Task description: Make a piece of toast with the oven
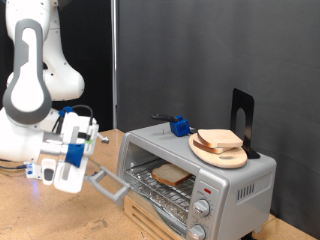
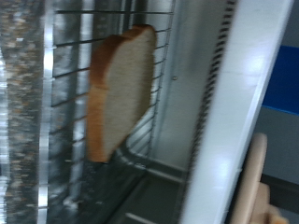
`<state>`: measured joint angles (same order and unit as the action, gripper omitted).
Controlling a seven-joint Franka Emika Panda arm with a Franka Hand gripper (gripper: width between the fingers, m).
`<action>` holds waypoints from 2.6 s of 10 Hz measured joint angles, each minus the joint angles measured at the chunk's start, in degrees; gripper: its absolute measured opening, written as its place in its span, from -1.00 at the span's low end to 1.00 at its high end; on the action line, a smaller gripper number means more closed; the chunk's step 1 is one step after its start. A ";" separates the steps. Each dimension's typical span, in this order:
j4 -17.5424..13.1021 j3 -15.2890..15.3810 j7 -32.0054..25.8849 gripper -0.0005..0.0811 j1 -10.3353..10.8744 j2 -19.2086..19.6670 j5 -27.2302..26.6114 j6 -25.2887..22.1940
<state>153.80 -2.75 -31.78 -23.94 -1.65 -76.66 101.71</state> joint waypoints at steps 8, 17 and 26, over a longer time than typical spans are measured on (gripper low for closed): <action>6.76 9.72 6.73 0.99 5.34 -13.48 -12.35 7.43; 6.16 3.99 9.12 0.99 -1.26 -14.24 0.04 3.67; -8.78 3.33 17.29 0.99 -2.08 -3.83 14.48 -4.44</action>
<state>145.02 0.58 -14.49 -26.02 -5.49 -62.18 97.28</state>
